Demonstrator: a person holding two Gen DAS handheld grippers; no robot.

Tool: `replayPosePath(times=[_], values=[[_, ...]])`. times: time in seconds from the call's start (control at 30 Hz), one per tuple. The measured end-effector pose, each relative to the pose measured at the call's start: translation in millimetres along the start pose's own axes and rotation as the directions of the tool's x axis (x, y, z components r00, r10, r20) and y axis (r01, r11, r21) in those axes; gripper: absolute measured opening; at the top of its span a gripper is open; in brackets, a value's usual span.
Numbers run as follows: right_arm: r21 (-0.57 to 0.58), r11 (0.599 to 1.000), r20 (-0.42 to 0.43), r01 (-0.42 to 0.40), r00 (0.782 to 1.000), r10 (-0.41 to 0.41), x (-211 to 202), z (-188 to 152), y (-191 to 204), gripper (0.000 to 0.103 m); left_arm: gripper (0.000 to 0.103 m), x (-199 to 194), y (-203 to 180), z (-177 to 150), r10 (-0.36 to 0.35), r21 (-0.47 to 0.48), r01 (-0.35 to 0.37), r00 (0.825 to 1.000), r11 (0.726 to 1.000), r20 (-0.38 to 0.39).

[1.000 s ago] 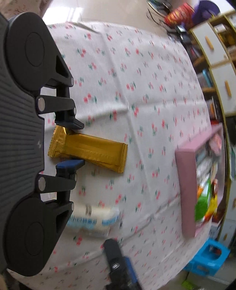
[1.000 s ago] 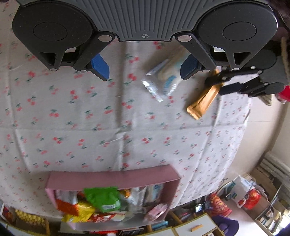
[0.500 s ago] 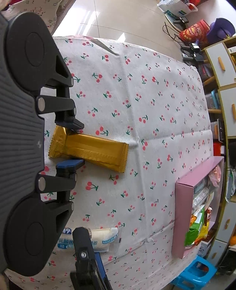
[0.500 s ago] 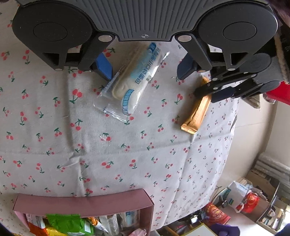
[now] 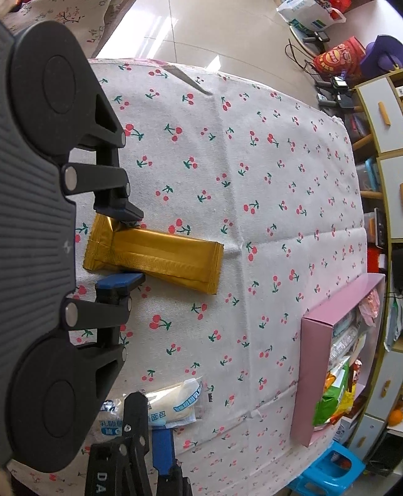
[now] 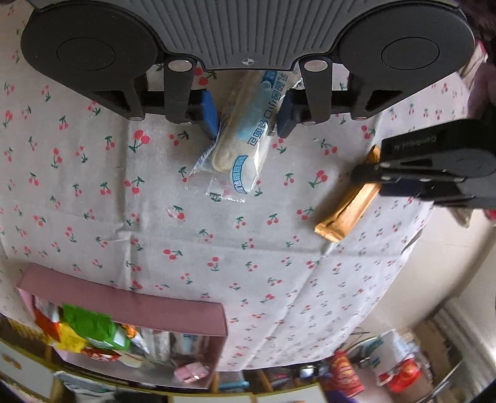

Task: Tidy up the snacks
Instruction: 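Grasp the gold bar with the left gripper while the right grasps the white bread-roll pack, then lift both held packs and carry them over the pink box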

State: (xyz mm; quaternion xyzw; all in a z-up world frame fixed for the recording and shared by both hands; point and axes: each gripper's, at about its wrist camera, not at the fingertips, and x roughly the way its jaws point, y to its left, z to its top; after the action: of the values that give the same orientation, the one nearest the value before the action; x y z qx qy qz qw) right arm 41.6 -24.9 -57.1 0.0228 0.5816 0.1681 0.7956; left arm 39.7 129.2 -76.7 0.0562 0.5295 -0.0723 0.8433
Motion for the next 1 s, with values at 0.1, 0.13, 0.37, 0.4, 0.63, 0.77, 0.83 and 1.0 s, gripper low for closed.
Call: replayPosePath(times=[0.1,0.13,0.37,0.4,0.63,0.77,0.83,1.0], values=[[0.013,1.000,-0.003,-0.028,1.000,0.028,-2,0,-12,0.036,0.037,0,-1,0,0.004,-0.003,-0.004,1.000,1.000,0.010],[0.017,1.000,0.000,-0.026,1.000,0.026,-4,0,-17,0.036,0.037,1,-1,1,0.006,-0.004,-0.006,1.000,1.000,0.012],[0.071,0.998,0.019,0.002,1.000,-0.003,-13,1,-48,0.036,0.037,3,1,7,0.010,-0.030,-0.010,1.000,0.999,0.008],[0.079,0.997,0.023,0.005,1.000,-0.007,-15,1,-53,0.036,0.031,3,1,8,0.007,-0.040,-0.007,1.000,0.999,0.006],[0.147,0.989,0.036,0.009,0.999,-0.014,-25,6,-83,0.036,0.027,3,0,16,-0.016,-0.112,0.016,1.000,0.994,-0.005],[0.188,0.982,0.056,-0.002,0.998,-0.008,-33,10,-99,0.035,0.027,1,-4,21,-0.047,-0.138,0.047,0.999,0.989,0.003],[0.216,0.976,0.058,-0.013,0.998,0.001,-35,12,-107,0.035,0.027,0,-8,23,-0.061,-0.146,0.062,0.998,0.987,0.009],[0.288,0.956,0.042,-0.051,0.998,0.040,-34,15,-125,0.034,0.027,-2,-17,32,-0.087,-0.161,0.090,0.996,0.983,0.021]])
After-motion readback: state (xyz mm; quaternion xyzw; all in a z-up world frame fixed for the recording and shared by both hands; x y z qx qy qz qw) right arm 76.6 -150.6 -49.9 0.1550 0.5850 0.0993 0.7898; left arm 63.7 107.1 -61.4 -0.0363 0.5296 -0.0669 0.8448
